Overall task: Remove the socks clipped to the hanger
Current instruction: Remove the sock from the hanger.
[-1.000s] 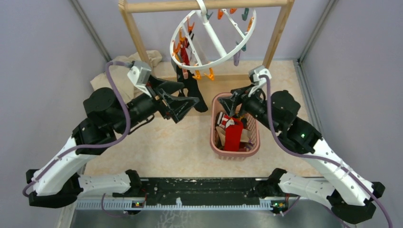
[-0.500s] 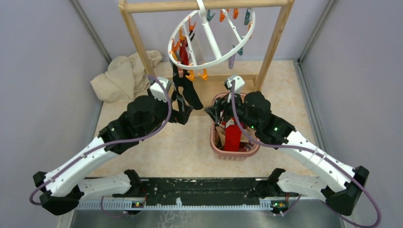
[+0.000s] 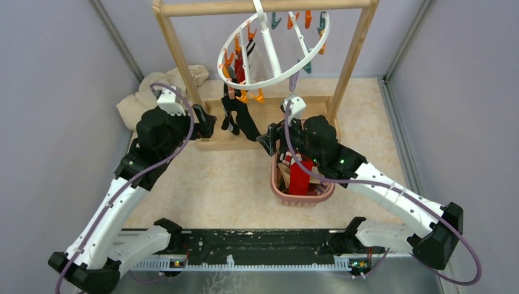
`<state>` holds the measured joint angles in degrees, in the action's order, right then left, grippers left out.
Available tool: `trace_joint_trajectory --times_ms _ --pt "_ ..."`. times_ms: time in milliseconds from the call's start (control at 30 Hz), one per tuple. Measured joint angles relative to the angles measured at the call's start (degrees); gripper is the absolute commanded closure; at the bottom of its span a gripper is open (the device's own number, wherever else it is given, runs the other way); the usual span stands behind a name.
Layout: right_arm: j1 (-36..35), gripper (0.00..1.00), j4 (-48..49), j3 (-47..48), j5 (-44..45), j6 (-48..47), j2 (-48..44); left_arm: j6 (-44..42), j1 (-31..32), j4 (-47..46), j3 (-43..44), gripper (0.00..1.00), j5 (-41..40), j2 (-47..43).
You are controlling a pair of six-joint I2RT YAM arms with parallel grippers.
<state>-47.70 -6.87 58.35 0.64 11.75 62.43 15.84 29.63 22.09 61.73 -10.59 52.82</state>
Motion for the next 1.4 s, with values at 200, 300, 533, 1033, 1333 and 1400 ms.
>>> trace_joint_trajectory --times_ms 200,300,533,1033,1333,1400 --pt "0.0 0.36 1.2 -0.7 0.1 0.3 0.0 1.6 -13.9 -2.3 -3.2 0.01 9.1 -0.6" --pt "0.0 0.35 1.8 -1.4 0.2 0.3 -0.1 3.6 -20.0 -3.0 -6.6 0.01 13.3 -0.9" --pt "0.0 0.02 0.7 -4.6 0.2 1.5 -1.3 7.0 -23.4 -2.7 -12.4 0.01 18.4 -4.2" --pt "0.0 0.11 1.7 -11.9 -0.1 3.7 -5.6 8.6 -23.4 -0.1 -13.0 0.01 21.6 -7.7" --pt "-0.1 0.11 17.1 -11.9 -0.7 1.9 6.0 9.0 -23.4 0.5 -13.5 0.01 22.7 -9.0" --pt "-0.1 0.11 21.2 -11.9 -0.4 1.4 9.4 9.0 -23.4 0.7 -13.5 0.01 22.8 -9.2"
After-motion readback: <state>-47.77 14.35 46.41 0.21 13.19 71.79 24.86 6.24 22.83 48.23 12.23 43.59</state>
